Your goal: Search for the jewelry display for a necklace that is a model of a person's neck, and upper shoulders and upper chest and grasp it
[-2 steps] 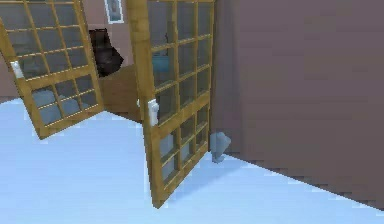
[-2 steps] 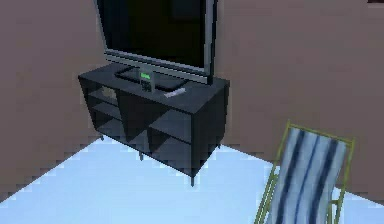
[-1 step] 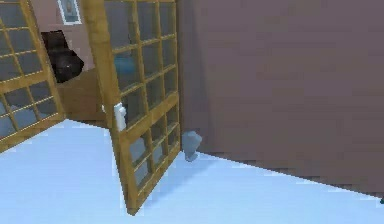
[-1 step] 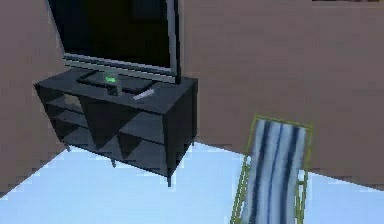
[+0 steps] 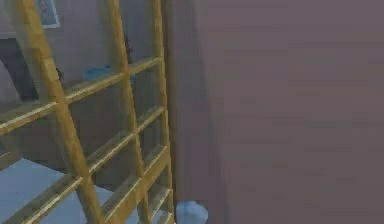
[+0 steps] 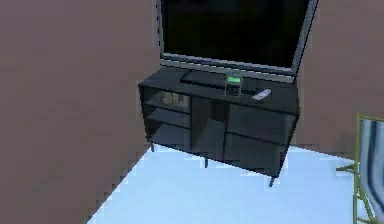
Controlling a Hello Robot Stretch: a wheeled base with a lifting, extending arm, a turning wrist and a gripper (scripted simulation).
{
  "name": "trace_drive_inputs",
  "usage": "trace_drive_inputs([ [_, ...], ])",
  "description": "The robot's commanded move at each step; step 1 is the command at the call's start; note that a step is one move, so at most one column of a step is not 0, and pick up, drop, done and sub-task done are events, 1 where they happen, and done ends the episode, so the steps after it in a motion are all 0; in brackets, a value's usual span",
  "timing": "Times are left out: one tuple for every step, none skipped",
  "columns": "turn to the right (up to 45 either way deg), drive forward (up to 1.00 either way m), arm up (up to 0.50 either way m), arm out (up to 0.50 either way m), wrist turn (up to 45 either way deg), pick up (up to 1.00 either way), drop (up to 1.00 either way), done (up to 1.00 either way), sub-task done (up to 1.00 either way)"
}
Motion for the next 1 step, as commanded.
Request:
trace_drive_inputs([
  [-45.0, 0.0, 0.0, 0.0, 0.0, 0.0, 0.0, 0.0, 0.0],
])
